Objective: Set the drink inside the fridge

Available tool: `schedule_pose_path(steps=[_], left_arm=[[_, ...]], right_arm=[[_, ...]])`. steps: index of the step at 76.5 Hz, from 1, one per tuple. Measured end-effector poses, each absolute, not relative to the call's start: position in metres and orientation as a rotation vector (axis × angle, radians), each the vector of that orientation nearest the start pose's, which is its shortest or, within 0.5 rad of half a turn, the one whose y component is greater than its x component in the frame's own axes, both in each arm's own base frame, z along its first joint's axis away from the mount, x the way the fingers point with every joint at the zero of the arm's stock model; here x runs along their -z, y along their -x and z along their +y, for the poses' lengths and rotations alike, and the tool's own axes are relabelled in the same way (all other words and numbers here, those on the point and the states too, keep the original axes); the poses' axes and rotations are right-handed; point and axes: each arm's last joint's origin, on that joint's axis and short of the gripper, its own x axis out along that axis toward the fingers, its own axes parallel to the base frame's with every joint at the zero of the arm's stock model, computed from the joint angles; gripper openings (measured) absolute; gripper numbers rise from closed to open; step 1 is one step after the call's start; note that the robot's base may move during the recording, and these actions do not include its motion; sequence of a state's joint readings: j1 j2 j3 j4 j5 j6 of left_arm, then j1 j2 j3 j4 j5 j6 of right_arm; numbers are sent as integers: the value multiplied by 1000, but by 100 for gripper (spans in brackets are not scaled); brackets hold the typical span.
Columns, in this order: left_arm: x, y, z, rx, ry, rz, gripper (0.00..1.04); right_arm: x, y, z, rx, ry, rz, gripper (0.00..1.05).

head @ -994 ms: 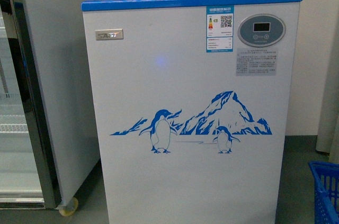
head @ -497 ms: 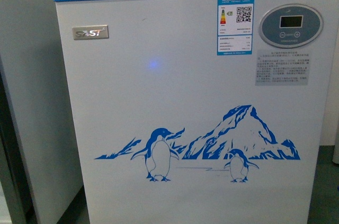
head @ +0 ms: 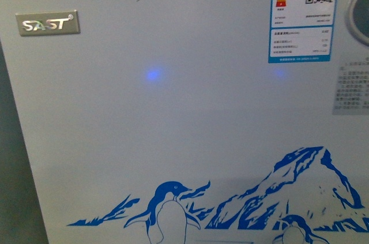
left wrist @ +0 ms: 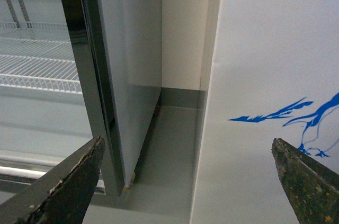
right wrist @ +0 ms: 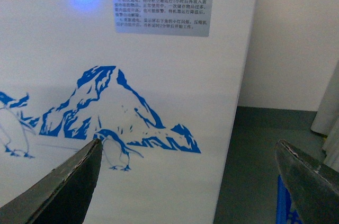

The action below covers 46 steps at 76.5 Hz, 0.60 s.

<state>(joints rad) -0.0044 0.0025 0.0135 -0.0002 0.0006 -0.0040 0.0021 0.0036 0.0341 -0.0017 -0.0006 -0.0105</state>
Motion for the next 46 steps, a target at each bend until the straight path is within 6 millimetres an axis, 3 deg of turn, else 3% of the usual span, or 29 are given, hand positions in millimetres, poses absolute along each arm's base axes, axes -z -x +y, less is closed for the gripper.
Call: schedule_pose_path(steps=[14,24,29,38,46], left_arm=[[-168,-97,0,5,4,-9,97],[-168,-97,0,5,4,-9,97],[-168,-97,0,4,4,-9,97],[-168,-97,0,5,4,-9,97],[-168,-97,0,5,4,-9,97]], right_arm=[[-174,-96,0,1,8,-23,98],[-163,-98,-2,275,-19,172,98],[-160,-101,-7,328,-19,225,98],[-176,-109,-26,384,-60,243,98],[-182,-120,-57,435,-101,313,98]])
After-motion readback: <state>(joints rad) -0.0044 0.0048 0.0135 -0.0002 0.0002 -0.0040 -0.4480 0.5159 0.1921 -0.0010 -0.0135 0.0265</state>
